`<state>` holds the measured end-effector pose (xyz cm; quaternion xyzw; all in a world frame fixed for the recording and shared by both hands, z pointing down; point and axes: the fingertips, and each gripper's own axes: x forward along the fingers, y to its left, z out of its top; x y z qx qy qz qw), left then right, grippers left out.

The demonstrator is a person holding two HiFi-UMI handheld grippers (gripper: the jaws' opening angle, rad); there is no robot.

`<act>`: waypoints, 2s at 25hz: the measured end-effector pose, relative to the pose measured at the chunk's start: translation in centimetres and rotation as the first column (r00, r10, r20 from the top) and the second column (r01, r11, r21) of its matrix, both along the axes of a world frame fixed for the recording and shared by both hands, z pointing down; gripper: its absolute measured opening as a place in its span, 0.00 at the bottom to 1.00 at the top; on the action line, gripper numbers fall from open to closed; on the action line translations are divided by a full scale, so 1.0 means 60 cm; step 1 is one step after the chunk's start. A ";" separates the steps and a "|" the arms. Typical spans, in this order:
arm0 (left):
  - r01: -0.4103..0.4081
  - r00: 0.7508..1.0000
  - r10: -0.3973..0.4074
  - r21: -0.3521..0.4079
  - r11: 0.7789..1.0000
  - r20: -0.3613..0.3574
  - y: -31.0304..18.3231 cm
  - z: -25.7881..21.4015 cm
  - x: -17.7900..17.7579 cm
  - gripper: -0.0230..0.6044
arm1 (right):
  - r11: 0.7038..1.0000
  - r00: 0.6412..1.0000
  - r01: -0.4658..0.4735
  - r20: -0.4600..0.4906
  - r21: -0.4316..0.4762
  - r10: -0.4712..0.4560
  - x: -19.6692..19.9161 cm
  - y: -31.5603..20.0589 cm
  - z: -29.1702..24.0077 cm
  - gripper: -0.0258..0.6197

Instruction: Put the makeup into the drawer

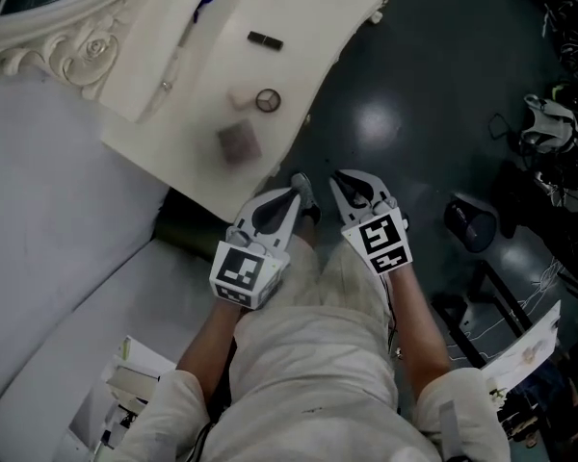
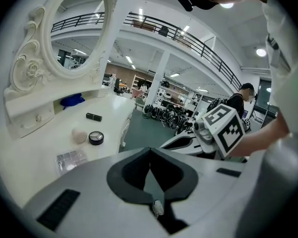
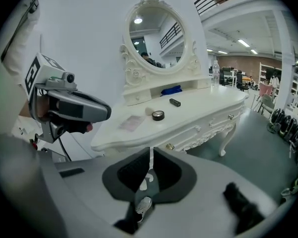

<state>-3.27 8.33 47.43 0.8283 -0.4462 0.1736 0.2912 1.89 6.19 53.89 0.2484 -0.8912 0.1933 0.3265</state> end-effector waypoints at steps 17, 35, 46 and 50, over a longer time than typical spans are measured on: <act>-0.023 0.999 0.023 -0.002 1.000 0.035 -0.056 0.090 -0.018 0.05 | 0.997 0.996 0.079 -0.051 0.004 -0.079 -0.040 -0.076 0.166 0.30; 0.017 0.999 -0.016 -0.034 0.999 0.028 -0.065 0.160 -0.037 0.05 | 0.970 0.971 0.219 -0.124 0.105 -0.206 -0.109 -0.151 0.265 0.33; 0.043 0.999 -0.043 -0.040 0.998 0.022 -0.072 0.158 -0.034 0.05 | 0.967 0.967 0.242 -0.106 0.078 -0.233 -0.117 -0.161 0.288 0.24; 0.039 0.999 -0.038 -0.043 0.998 0.024 -0.071 0.160 -0.030 0.05 | 0.964 0.964 0.255 -0.100 0.079 -0.247 -0.116 -0.162 0.288 0.24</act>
